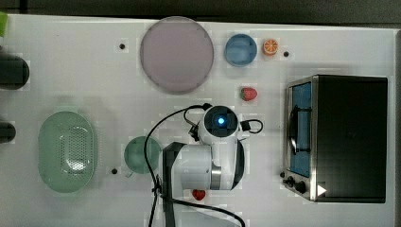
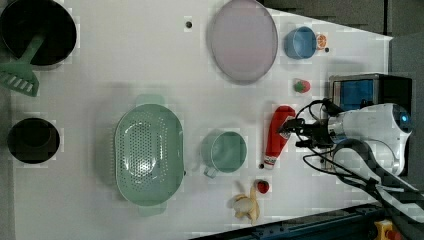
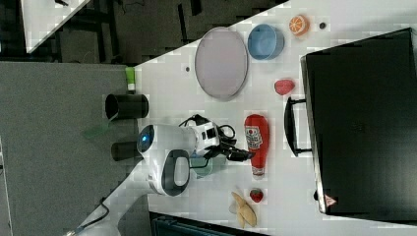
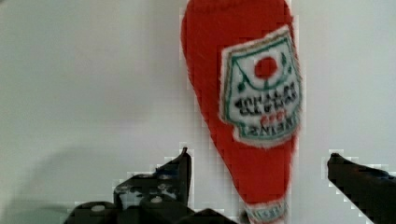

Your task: Pick ketchup from plate and place it on table.

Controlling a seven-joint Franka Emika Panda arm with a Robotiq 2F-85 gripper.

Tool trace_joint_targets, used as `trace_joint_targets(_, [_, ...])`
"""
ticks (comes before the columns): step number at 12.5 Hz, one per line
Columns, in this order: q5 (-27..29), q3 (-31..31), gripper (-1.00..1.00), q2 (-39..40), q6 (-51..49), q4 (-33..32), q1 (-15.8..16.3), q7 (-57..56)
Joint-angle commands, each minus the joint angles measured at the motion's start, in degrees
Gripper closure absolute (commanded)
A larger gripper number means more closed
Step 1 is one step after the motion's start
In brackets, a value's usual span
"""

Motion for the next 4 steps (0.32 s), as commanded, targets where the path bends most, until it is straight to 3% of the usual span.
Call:
trace_joint_targets(1, [0.16,1.16,-1.00,-9.18,-9.22,8.93,-0.31,6.84])
trace_joint_targets(4, [0.37,1.24,-1.00,-13.58,-15.96,17.73,-0.32,11.59])
